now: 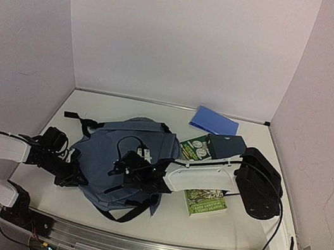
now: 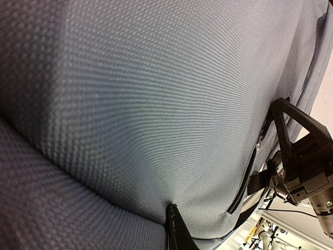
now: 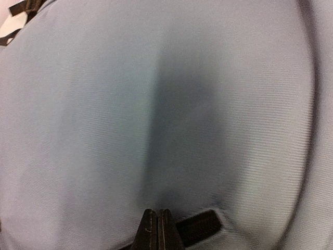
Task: Pack the student bag
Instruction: Zip the student bag at the center of the board.
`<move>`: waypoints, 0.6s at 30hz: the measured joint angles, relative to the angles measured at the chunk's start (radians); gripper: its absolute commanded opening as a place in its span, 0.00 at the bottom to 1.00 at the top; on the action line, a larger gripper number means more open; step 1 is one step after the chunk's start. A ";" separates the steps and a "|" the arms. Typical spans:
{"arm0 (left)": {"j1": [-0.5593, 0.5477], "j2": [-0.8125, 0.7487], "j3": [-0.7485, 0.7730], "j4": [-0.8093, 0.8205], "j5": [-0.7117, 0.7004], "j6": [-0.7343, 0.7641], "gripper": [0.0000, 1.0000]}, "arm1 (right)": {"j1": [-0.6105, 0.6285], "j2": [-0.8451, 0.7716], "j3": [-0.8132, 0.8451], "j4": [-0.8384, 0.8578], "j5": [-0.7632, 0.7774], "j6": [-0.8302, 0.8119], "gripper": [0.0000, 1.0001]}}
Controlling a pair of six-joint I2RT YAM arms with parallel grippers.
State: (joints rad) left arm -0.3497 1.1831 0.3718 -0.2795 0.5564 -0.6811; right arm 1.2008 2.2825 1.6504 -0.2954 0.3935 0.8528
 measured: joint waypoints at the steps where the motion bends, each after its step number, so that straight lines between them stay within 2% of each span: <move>1: -0.002 0.000 0.000 0.001 -0.001 0.000 0.04 | 0.004 -0.002 0.002 -0.019 0.033 0.000 0.00; 10: -0.005 0.001 0.001 0.000 -0.009 -0.004 0.04 | -0.020 -0.024 0.010 -0.204 0.272 -0.009 0.00; 18: -0.009 -0.001 0.002 0.019 -0.006 -0.007 0.06 | -0.061 -0.028 0.010 -0.215 0.294 -0.010 0.00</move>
State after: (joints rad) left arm -0.3588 1.1824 0.3740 -0.2607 0.5500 -0.6879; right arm 1.1399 2.2546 1.6604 -0.5101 0.6871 0.8425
